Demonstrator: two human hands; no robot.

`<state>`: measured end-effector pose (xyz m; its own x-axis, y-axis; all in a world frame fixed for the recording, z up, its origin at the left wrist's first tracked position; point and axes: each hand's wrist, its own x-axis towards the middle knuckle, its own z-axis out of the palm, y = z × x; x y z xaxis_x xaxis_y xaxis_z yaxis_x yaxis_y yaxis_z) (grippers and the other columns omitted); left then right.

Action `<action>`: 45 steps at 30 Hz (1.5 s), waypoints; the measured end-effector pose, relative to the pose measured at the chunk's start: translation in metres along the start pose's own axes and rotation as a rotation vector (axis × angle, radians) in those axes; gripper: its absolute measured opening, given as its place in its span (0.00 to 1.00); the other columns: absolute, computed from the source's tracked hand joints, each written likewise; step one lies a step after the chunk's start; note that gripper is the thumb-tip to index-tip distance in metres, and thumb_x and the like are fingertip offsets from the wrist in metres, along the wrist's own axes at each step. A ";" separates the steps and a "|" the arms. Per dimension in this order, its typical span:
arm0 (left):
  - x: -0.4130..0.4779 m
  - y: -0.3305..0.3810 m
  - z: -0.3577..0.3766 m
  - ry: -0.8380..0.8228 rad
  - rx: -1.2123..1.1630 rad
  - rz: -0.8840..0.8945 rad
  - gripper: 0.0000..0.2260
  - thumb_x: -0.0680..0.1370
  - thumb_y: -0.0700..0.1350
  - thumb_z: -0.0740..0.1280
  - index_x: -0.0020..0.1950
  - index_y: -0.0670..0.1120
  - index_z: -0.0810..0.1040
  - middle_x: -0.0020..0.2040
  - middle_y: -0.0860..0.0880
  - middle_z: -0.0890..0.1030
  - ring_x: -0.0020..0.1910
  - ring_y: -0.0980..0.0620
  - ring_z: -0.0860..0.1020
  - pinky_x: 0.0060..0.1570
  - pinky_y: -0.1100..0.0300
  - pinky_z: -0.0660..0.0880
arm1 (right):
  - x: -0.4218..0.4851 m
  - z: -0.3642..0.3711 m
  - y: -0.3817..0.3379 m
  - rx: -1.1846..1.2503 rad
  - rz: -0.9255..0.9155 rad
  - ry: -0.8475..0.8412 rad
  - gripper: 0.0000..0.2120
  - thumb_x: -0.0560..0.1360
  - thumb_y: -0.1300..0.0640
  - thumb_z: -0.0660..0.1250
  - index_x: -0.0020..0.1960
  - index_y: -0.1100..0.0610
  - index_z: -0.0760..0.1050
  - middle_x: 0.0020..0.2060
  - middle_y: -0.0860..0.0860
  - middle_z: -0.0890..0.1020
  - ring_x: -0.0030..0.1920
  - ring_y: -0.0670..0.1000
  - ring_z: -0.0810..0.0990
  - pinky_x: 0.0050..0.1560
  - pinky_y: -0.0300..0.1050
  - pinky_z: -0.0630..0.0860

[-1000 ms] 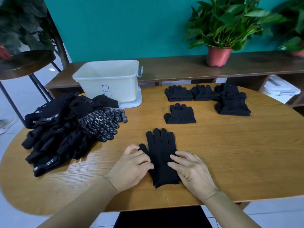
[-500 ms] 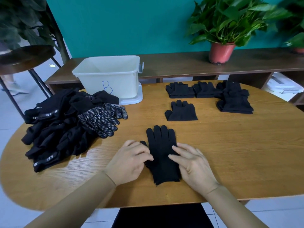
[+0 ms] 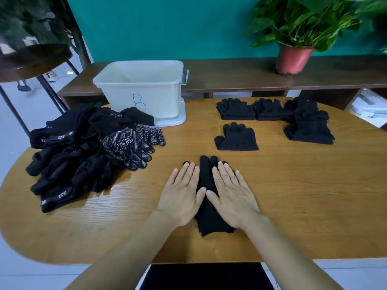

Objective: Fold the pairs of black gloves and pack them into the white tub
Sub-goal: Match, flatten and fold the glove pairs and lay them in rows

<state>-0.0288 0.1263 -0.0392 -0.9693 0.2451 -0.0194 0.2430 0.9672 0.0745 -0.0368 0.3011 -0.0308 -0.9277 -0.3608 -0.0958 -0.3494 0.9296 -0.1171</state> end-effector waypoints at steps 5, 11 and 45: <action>-0.012 -0.019 -0.005 -0.021 0.044 -0.035 0.41 0.72 0.66 0.24 0.80 0.46 0.37 0.81 0.49 0.40 0.78 0.53 0.34 0.75 0.50 0.30 | -0.013 -0.007 0.015 0.018 0.029 -0.036 0.36 0.74 0.33 0.26 0.75 0.52 0.28 0.78 0.48 0.34 0.76 0.46 0.30 0.77 0.49 0.35; -0.036 0.008 -0.013 0.024 -0.108 0.146 0.32 0.80 0.62 0.32 0.80 0.47 0.36 0.80 0.51 0.36 0.77 0.57 0.31 0.74 0.53 0.28 | -0.035 -0.015 -0.008 0.102 -0.040 -0.011 0.33 0.77 0.39 0.30 0.78 0.52 0.31 0.76 0.47 0.32 0.75 0.45 0.29 0.77 0.47 0.33; -0.074 0.002 -0.017 0.247 -0.489 0.097 0.30 0.71 0.64 0.70 0.72 0.59 0.70 0.65 0.67 0.68 0.62 0.76 0.54 0.73 0.70 0.48 | -0.050 0.005 0.009 0.409 -0.078 0.441 0.12 0.70 0.61 0.75 0.52 0.52 0.83 0.52 0.43 0.83 0.55 0.46 0.78 0.51 0.40 0.75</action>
<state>0.0427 0.1091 -0.0203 -0.9377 0.2512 0.2400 0.3427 0.7828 0.5194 0.0073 0.3276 -0.0315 -0.8990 -0.2800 0.3369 -0.4208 0.7658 -0.4863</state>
